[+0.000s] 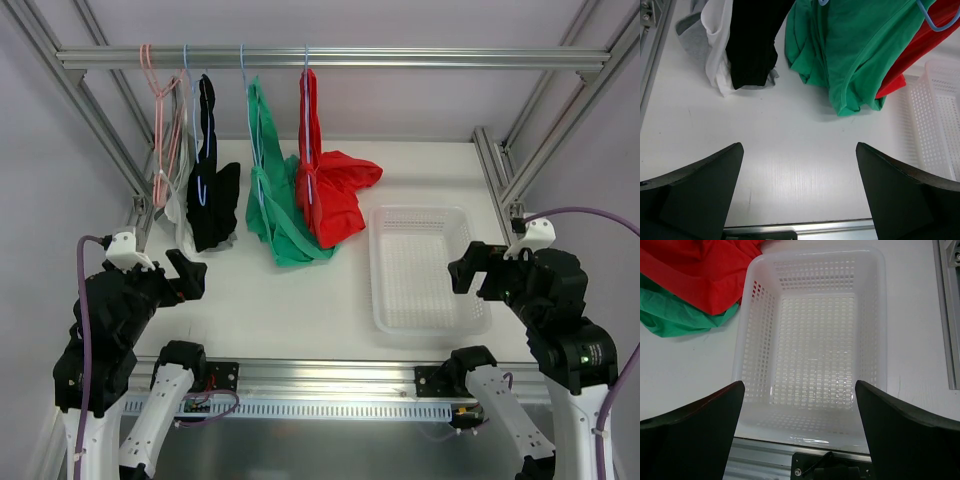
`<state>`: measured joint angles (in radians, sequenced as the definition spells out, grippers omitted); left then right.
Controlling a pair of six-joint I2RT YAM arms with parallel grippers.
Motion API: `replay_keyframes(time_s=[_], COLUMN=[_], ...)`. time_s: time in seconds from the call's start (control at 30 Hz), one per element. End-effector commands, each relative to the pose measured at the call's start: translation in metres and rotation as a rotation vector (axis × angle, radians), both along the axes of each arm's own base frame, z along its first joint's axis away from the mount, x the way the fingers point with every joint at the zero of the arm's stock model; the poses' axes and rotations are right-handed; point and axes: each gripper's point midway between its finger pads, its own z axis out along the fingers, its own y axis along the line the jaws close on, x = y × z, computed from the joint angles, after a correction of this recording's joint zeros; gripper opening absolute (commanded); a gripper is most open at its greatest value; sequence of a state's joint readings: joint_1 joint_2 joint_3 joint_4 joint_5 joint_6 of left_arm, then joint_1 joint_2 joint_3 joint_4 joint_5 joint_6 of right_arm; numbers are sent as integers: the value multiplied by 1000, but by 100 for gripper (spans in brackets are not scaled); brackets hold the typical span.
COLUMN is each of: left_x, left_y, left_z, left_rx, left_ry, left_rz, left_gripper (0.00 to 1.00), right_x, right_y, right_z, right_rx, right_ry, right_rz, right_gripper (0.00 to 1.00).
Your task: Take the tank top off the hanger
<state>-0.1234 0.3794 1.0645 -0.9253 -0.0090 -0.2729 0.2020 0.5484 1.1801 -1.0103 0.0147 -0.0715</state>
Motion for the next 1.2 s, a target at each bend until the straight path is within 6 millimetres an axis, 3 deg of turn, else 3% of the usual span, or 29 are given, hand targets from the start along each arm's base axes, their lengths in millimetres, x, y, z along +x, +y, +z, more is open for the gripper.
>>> replay_keyframes(time_s=[0.0,0.13,0.23,0.27,0.33,0.37,0.4,0.43,0.47,0.5,0.53,0.57,0.6,0.63,0.67,0.7,0.73,0.77,0.8,0.87,1.0,1.07,1.17], left_x=[3,4,6,3,13,4,2,17,7,28,29,43,75,65,76,114,117,121,147,167,216,235,246], left_y=[2,-6,-20,-22,-30,-43,-53,-65,-80,-91,-95,-99,-106,-130,-143,-153,-162,-178,-180,-180,-206,-214,-217], left_z=[11,25,48,72,94,129,145,153,185,191,213,220,216,238,239,227,239,235,222,217,180,166,158], left_rx=[7,-9,-28,-29,-30,-56,-87,-121,-160,-207,-224,-245,-241,-231,-187,-125,-108,-93,-52,5,124,170,192], left_ry=[-23,-35,-52,-105,-111,-182,-199,-162,-213,-169,-212,-215,-176,-221,-230,-197,-230,-219,-191,-192,-140,-125,-118], left_rz=[12,-33,-111,-129,-177,-252,-301,-352,-448,-481,-506,-499,-490,-580,-593,-493,-480,-484,-396,-328,-301,-290,-270], left_gripper=[99,99,99,99,99,99,99,99,99,99,98,99,99,99,99,99,99,99,99,99,99,88,73], right_x=[8,8,9,10,11,12,13,14,15,16,16,17,18,18,17,17,18,17,17,15,12,12,14], right_y=[1,2,5,10,17,19,21,22,23,24,25,25,24,24,24,24,24,23,23,26,36,37,41], right_z=[1,3,3,6,5,6,5,5,5,5,4,4,4,3,3,2,2,3,4,6,9,7,5], right_rx=[9,20,35,50,75,87,94,97,101,106,107,108,108,109,109,109,108,108,109,126,177,183,194], right_ry=[3,-9,-21,-31,-26,-27,-24,-20,-19,-16,-16,-19,-20,-22,-22,-25,-24,-30,-31,-36,-45,-45,-41], right_rz=[-15,-15,-6,17,44,48,55,58,59,63,65,63,62,61,60,60,58,55,54,65,101,107,122], right_gripper=[99,100,99,99,99,99,100,99,99,99,99,99,99,100,99,100,99,100,100,99,99,100,99])
